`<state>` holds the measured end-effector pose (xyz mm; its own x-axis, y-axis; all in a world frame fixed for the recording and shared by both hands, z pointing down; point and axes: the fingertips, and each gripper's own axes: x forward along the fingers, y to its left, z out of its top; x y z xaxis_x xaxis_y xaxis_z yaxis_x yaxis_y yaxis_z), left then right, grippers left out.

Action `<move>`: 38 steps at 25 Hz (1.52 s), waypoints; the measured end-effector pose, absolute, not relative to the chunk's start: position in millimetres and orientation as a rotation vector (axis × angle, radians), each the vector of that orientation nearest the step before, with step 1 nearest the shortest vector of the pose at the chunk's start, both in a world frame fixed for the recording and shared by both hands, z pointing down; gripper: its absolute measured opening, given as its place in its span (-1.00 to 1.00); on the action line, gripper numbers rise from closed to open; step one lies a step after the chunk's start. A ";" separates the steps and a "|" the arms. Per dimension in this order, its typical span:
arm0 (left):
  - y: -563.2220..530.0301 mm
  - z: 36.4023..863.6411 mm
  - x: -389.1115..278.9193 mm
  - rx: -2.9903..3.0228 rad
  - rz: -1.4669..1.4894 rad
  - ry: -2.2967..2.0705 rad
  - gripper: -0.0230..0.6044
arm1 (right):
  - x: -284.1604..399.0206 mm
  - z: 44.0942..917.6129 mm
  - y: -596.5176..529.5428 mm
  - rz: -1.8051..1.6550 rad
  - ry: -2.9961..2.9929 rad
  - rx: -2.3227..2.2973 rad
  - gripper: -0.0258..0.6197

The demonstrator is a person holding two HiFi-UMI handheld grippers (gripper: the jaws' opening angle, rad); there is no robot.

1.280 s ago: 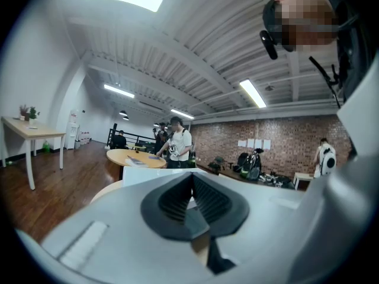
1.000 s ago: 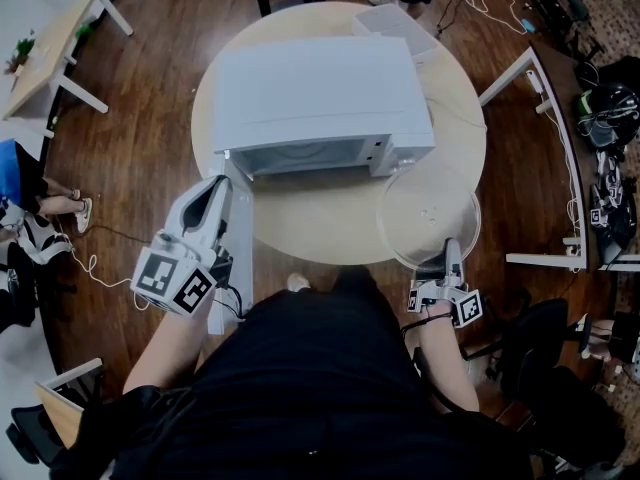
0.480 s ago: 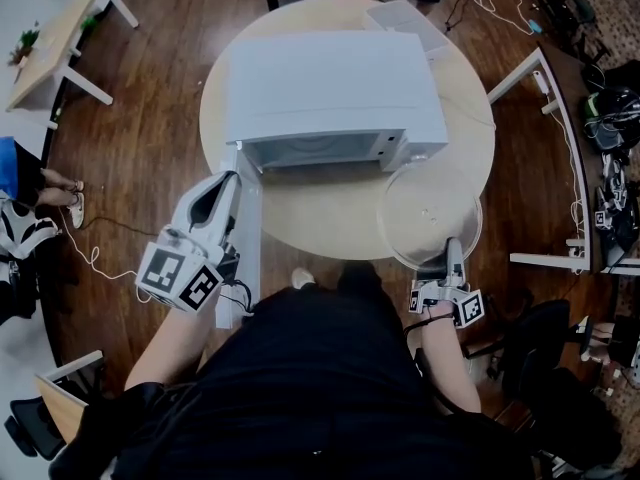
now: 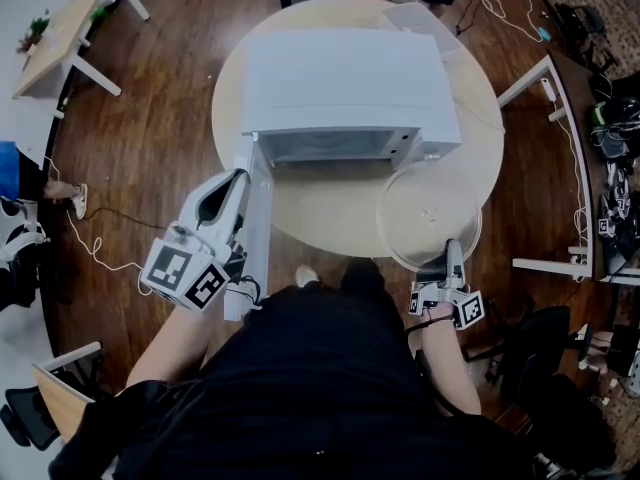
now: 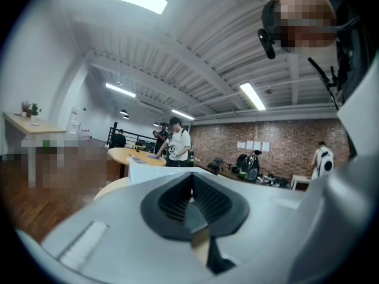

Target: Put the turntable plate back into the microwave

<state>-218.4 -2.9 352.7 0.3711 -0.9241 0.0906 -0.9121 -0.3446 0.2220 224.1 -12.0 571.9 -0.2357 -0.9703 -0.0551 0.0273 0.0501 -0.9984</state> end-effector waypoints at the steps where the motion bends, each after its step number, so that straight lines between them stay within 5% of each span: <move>1: -1.6 353.0 -218.6 2.397 -0.075 -1.638 -0.93 | 222.4 571.7 -11.8 -1.354 1.393 -1.028 -0.80; 38: 3.5 358.2 -217.1 2.378 -0.102 -1.675 -0.94 | 166.4 568.5 -25.8 -1.511 1.538 -0.900 -0.80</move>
